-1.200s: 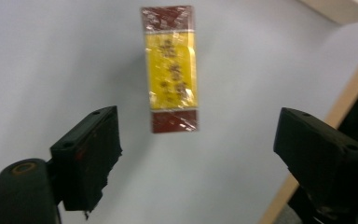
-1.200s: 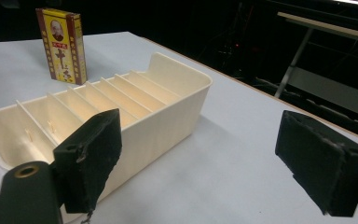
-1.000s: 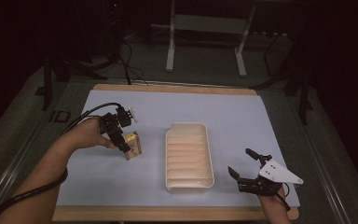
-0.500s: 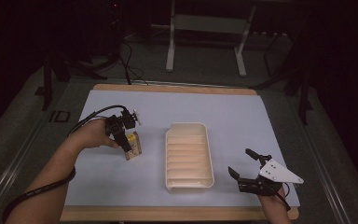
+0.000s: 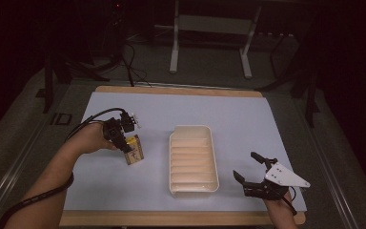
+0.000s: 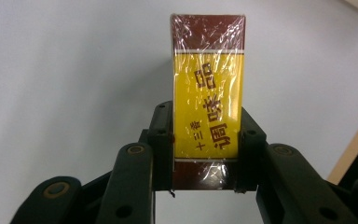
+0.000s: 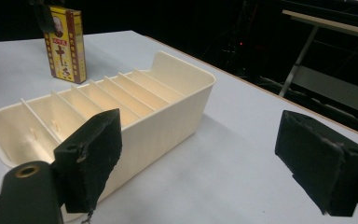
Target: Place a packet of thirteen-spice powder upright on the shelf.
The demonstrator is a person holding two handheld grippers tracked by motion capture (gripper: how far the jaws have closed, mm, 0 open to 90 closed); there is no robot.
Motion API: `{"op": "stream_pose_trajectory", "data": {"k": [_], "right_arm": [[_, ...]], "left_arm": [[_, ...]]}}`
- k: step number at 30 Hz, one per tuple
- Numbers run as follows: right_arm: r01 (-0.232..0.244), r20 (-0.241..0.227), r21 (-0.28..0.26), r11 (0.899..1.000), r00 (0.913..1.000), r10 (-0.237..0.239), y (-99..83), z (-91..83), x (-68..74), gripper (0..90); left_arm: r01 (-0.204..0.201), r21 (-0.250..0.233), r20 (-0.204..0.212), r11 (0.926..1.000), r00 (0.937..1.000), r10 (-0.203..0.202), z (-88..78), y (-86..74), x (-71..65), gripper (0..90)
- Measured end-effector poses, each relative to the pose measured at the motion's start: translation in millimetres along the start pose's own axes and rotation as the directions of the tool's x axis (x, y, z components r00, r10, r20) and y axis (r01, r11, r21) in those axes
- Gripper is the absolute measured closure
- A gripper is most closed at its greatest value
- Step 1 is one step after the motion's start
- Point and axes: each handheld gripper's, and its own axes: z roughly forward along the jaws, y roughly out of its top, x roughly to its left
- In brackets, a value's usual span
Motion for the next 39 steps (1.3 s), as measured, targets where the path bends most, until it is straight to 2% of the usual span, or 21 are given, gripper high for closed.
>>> {"op": "stream_pose_trajectory", "data": {"k": [4,10,14,18,21,27,30,35,36,38,39], "right_arm": [[-0.002,-0.002,0.003,1.0,1.0,0.002,-0.1,0.3,0.2,14.7],[-0.001,-0.002,0.002,1.0,1.0,0.001,0.1,0.2,0.2,14.8],[-0.002,-0.003,0.003,1.0,1.0,0.002,0.0,0.4,0.2,14.8],[-0.006,-0.006,0.004,1.0,1.0,0.006,-0.3,0.6,-0.4,16.1],[-0.006,-0.005,0.005,1.0,1.0,0.006,-0.5,0.5,-0.8,16.3],[-0.005,0.001,0.004,1.0,1.0,0.005,-0.4,0.3,-0.8,16.3],[-0.011,0.016,0.0,1.0,0.9998,0.011,-0.4,-0.5,-1.1,16.2],[-0.039,0.037,-0.028,0.999,0.9985,0.04,0.2,-4.0,-3.6,16.2],[-0.044,0.036,-0.034,0.998,0.9983,0.045,0.4,-4.8,-4.1,16.2],[-0.047,0.04,-0.036,0.998,0.998,0.049,0.4,-5.4,-4.5,16.2],[-0.047,0.039,-0.036,0.998,0.9981,0.048,0.2,-5.4,-4.6,16.2]], "left_arm": [[-0.004,-0.022,0.021,0.9998,0.9998,0.004,-7.3,-2.4,-1.1,67.5],[-0.036,-0.045,0.012,0.9983,0.9993,0.036,-19.5,-1.9,-6.6,67.6],[-0.038,-0.062,0.017,0.9974,0.9991,0.039,-28.3,-1.8,-9.2,67.6],[-0.06,-0.078,0.003,0.9951,0.9981,0.061,-36.7,-1.4,-12.7,67.6],[-0.068,-0.101,0.007,0.9926,0.9976,0.069,-43.7,-0.3,-15.8,67.6],[-0.116,-0.145,0.009,0.9826,0.9929,0.119,-55.4,6.2,-25.5,67.7],[-0.151,-0.159,0.001,0.9757,0.9882,0.153,-60.2,10.7,-31.5,67.7],[-0.176,-0.178,-0.001,0.9681,0.9839,0.179,-66.0,18.6,-38.6,67.7],[-0.186,-0.187,-0.017,0.9646,0.9824,0.186,-66.9,20.1,-40.9,67.8],[-0.196,-0.195,-0.006,0.9611,0.9801,0.199,-68.4,23.1,-43.2,67.8],[-0.201,-0.203,-0.018,0.9582,0.9792,0.202,-69.1,24.3,-45.0,67.8]]}}
